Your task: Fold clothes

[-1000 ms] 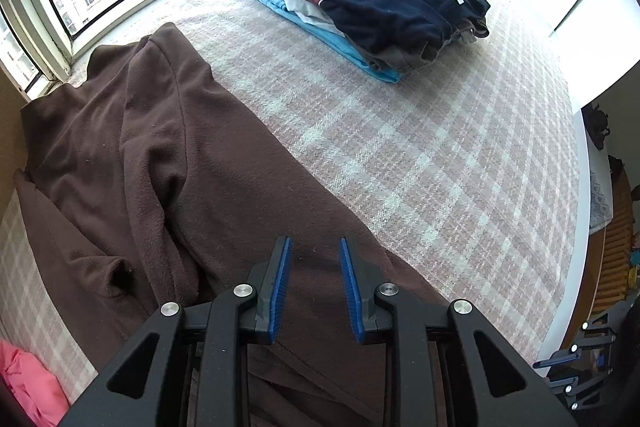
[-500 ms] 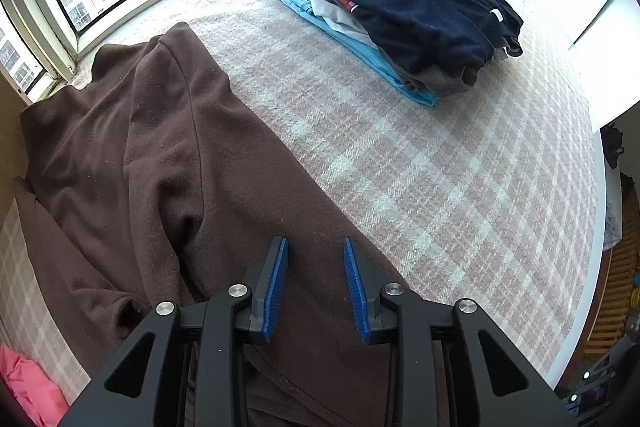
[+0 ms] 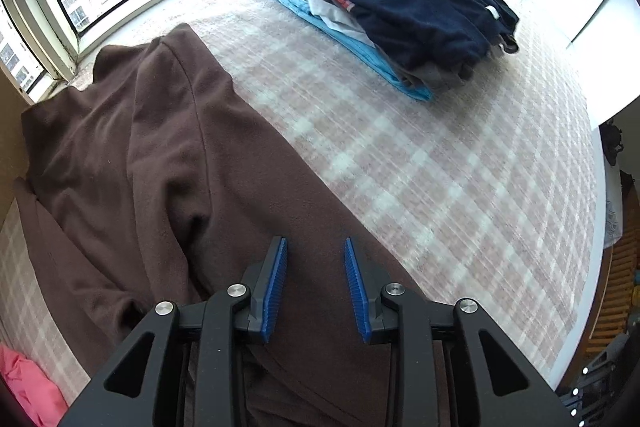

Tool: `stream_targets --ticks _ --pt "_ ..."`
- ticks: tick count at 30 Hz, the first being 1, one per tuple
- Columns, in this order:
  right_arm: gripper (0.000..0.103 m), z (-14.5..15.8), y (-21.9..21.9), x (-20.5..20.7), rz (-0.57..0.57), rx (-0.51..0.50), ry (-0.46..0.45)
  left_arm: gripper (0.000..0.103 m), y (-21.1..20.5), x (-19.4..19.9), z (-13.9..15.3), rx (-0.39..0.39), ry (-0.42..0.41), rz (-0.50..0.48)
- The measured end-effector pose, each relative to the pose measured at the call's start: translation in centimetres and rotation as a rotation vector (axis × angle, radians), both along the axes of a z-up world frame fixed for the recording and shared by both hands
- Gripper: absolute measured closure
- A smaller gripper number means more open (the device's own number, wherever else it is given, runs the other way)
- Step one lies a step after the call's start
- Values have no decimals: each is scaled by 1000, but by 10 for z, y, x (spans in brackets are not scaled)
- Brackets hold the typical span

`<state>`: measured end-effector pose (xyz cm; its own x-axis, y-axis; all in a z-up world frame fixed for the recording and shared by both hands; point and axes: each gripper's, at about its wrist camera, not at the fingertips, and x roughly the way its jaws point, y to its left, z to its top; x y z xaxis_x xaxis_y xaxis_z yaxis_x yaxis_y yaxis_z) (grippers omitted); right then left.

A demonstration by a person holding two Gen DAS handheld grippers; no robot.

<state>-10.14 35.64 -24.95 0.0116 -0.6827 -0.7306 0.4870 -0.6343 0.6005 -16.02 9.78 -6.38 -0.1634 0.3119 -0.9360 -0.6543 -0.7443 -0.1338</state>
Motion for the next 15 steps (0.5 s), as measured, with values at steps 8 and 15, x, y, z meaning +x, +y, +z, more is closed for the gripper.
stream_targets --ticks 8,15 --pt "100 -11 -6 -2 21 43 -34 73 10 37 -10 32 27 -122" --pt "102 -17 8 -3 48 103 -85 75 -24 49 19 69 17 -77"
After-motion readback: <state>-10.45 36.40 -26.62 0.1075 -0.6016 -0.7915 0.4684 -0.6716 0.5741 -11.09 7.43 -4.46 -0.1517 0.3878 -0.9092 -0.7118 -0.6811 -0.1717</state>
